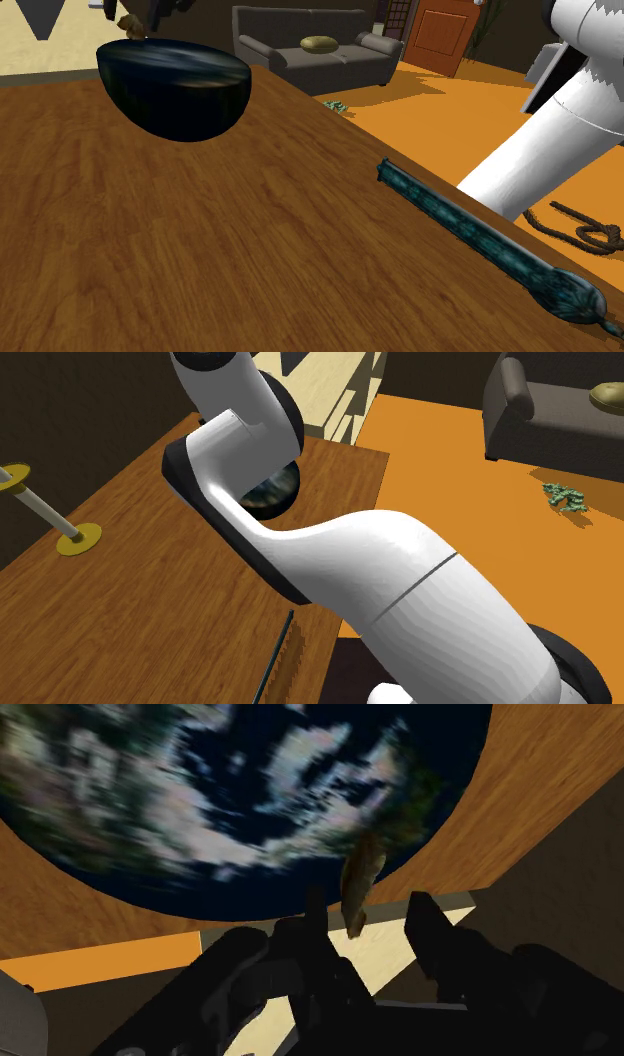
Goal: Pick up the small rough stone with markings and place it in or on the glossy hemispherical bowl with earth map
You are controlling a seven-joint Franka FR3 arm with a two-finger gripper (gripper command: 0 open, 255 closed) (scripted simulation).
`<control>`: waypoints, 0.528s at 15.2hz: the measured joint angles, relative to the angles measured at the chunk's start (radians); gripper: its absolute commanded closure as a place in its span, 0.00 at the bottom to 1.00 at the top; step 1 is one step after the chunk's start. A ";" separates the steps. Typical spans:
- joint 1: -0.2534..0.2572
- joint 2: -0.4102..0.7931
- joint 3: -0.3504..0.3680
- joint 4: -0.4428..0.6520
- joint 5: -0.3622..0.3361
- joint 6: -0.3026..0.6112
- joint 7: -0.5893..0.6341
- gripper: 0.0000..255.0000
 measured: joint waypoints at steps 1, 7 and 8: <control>0.000 0.000 0.000 0.000 0.000 0.000 0.000 0.00; 0.009 -0.026 -0.023 0.013 0.029 -0.027 -0.020 0.00; 0.014 -0.040 -0.032 0.029 0.043 -0.052 -0.027 0.00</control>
